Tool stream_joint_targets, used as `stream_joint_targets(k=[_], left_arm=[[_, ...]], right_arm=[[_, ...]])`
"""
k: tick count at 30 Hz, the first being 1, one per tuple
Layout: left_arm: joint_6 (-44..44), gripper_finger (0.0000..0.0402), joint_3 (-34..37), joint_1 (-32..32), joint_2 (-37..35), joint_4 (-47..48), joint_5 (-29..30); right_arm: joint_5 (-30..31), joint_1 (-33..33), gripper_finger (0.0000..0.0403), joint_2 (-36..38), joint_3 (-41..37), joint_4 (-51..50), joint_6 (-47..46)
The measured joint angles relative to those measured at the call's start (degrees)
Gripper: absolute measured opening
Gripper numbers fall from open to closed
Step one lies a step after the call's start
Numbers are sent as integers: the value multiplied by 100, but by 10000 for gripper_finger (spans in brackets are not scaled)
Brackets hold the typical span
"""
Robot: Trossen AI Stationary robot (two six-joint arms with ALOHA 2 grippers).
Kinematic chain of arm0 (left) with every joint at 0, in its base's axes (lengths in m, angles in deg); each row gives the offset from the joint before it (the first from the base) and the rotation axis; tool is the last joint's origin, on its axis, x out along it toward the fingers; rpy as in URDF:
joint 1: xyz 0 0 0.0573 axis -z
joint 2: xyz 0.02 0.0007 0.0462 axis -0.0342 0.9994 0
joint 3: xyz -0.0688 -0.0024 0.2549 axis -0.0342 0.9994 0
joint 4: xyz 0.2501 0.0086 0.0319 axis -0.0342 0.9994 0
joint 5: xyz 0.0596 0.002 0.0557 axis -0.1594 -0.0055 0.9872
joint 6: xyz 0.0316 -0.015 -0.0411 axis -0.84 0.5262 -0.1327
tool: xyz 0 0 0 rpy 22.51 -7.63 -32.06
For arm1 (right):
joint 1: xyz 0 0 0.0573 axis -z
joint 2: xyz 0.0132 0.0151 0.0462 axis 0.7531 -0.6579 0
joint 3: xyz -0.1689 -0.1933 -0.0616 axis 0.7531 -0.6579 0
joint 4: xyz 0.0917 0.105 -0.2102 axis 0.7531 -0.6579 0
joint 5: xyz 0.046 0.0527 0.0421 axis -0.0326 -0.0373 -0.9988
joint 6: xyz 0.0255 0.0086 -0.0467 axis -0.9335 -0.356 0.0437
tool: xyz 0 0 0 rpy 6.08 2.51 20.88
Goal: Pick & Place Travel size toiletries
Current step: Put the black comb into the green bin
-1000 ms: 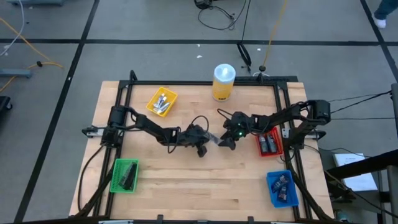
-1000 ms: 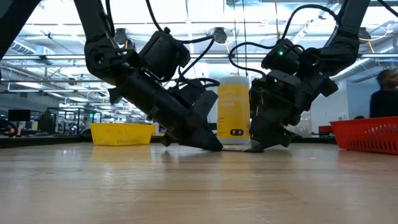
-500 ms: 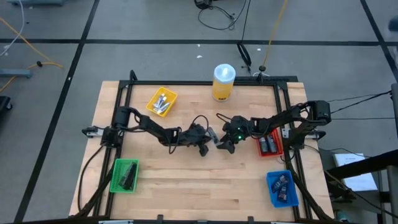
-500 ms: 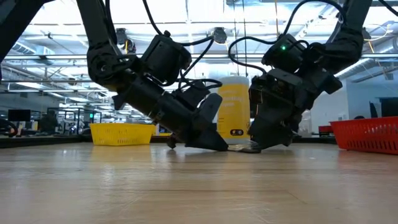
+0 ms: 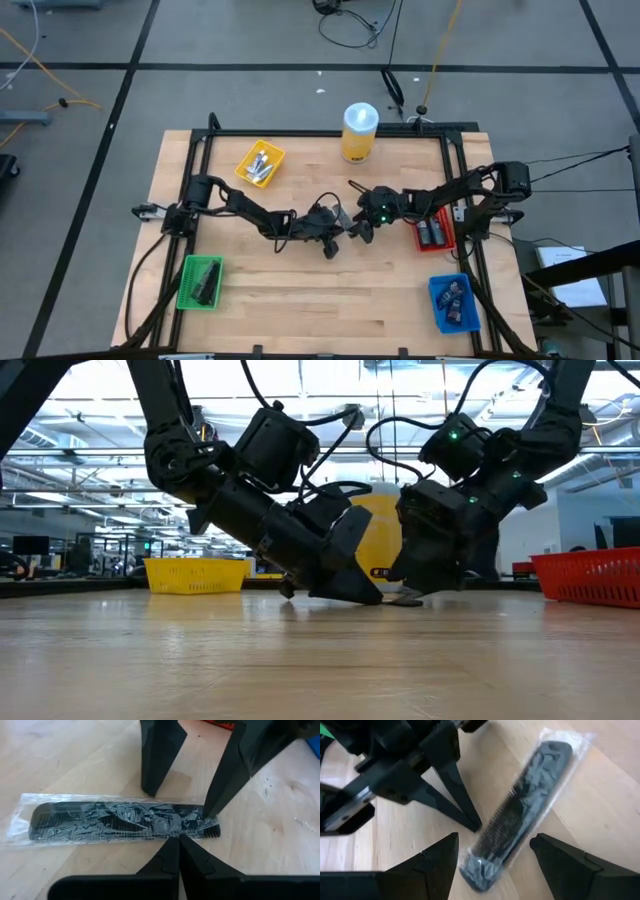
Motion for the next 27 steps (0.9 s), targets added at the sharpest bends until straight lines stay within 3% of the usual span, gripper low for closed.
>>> stream_joint_targets(k=[7, 18, 27], left_arm=[[-69, 8, -350, -117, 377, 30, -23], [-310, 10, -495, -139, 380, 417, 69], [-534, 3, -501, -74, 404, 118, 181]], right_arm=[[-70, -80, 253, -380, 306, 26, 31], [-553, -75, 253, -242, 346, -123, 266], [-628, -230, 230, -225, 360, -440, 1469]])
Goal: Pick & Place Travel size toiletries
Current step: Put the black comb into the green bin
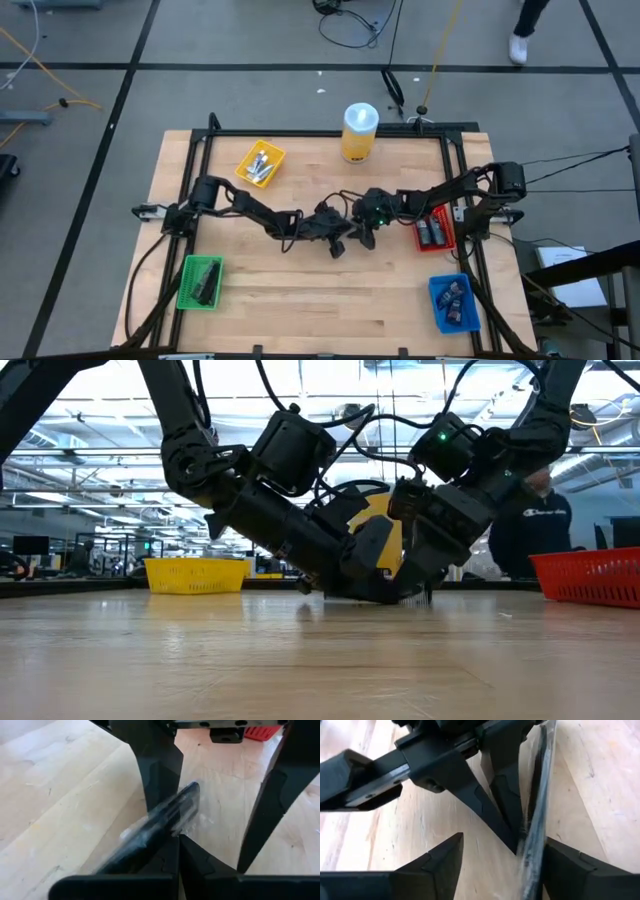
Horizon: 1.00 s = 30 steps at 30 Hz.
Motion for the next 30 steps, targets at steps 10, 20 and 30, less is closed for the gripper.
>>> stream_joint_targets(k=[10, 20, 30], left_arm=[[-270, 21, 14, 19, -531, 776, -841], [-594, 3, 17, 258, -1875, 2475, -916], [-1741, 56, 13, 404, -2309, 2163, 428]], right_arm=[[458, -24, 123, 236, -4, -740, 606], [906, -219, 12, 838, -28, -1103, 1168], [1483, -831, 7, 887, -17, -585, 1681]])
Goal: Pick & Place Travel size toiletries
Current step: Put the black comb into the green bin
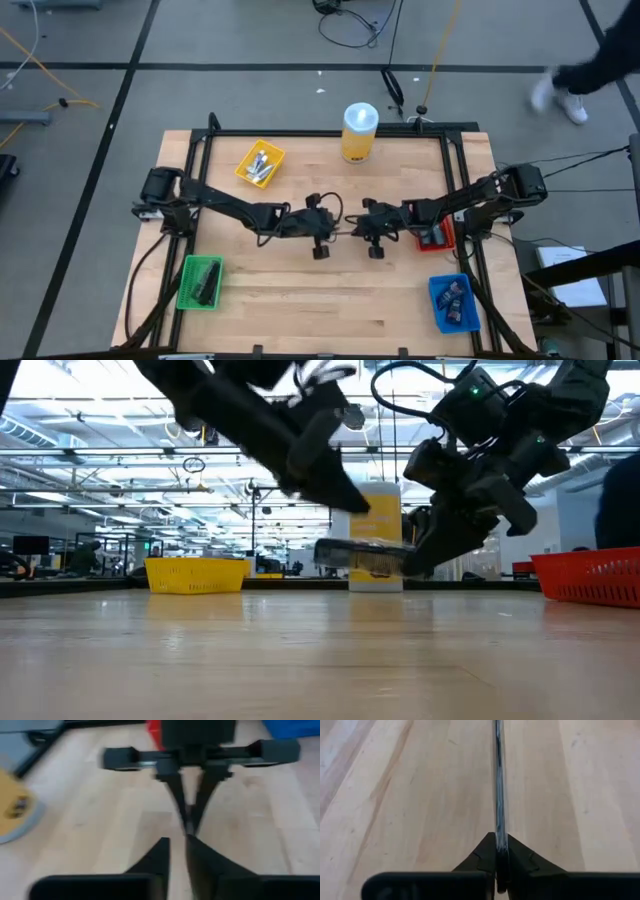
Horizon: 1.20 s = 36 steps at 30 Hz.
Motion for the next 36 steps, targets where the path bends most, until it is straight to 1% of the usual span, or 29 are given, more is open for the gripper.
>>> stream_joint_targets(k=[3, 7, 9, 12, 14, 16, 22, 31, 33, 36], left_arm=[[123, 122, -3, -98, 273, -38, -493], [174, 210, 4, -157, 704, -205, -559], [138, 235, -4, -159, 889, -443, -553], [126, 243, -20, -157, 1023, -500, -438], [126, 231, -26, -157, 1024, -507, -371], [134, 210, -26, -157, 995, -511, -361], [319, 134, -44, -146, 790, -398, -357], [306, 19, -35, -146, 773, -107, -426], [308, 7, -35, -139, 773, -112, -430], [310, 13, -36, -117, 773, -154, -427]], right_arm=[[17, -6, 13, 0, 2, 98, -50], [30, -4, 10, 0, 3, 228, -117], [29, -4, 8, 2, 4, 231, -112], [33, 1, 9, 2, 4, 231, -110], [35, 7, 12, 2, 4, 212, -110], [60, 7, 13, 2, 4, 194, -110], [164, 9, 10, 4, 6, 83, -149], [158, 9, 13, 7, 9, 135, -152], [150, 9, 15, 7, 10, 137, -152], [146, 9, 26, 9, 10, 137, -257]])
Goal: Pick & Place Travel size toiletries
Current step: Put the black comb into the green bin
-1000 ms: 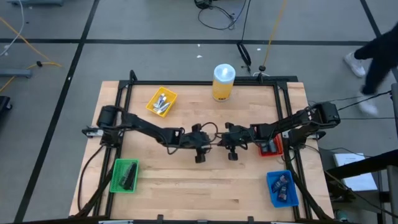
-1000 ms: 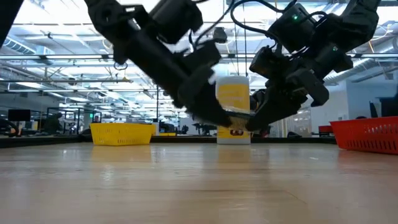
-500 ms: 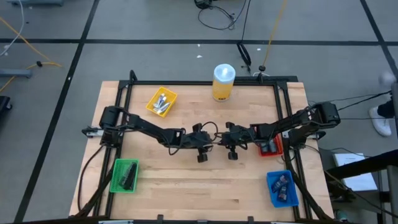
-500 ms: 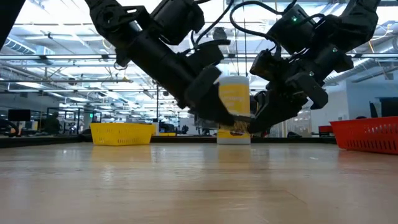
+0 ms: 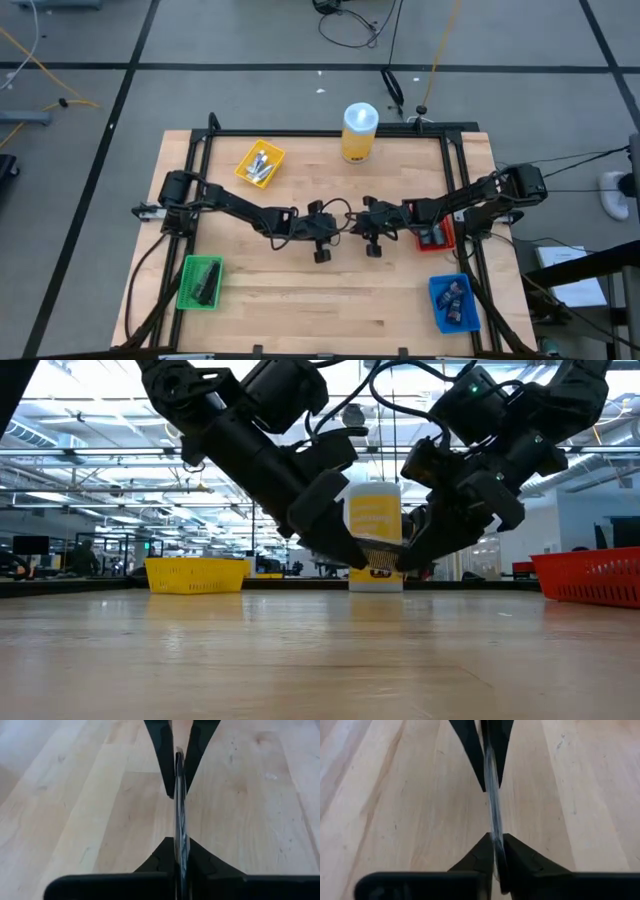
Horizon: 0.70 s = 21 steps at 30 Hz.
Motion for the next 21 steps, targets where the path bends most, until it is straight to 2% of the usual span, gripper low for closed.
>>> stream_joint_targets(k=[3, 7, 10, 14, 18, 21], left_arm=[[57, 13, -1, 4, 0, 79, 4], [440, 4, 1, 4, 0, 199, -1], [757, 10, 1, 39, -168, 818, -32], [1426, 3, 1, 302, -803, 2443, 125], [2389, 6, 1, 863, -1767, 4372, 144], [3242, 2, -1, 1479, -2572, 5635, -232]], right_arm=[[-4, 0, 57, 0, 0, 36, -151], [-2, 0, 123, 19, 0, 31, -241], [-2, 0, 169, 32, 0, 74, -122], [7, -13, 209, 284, 7, 150, -62], [-2, -16, 223, 616, -4, 84, -63], [2, -63, 222, 814, -2, 82, -67]])
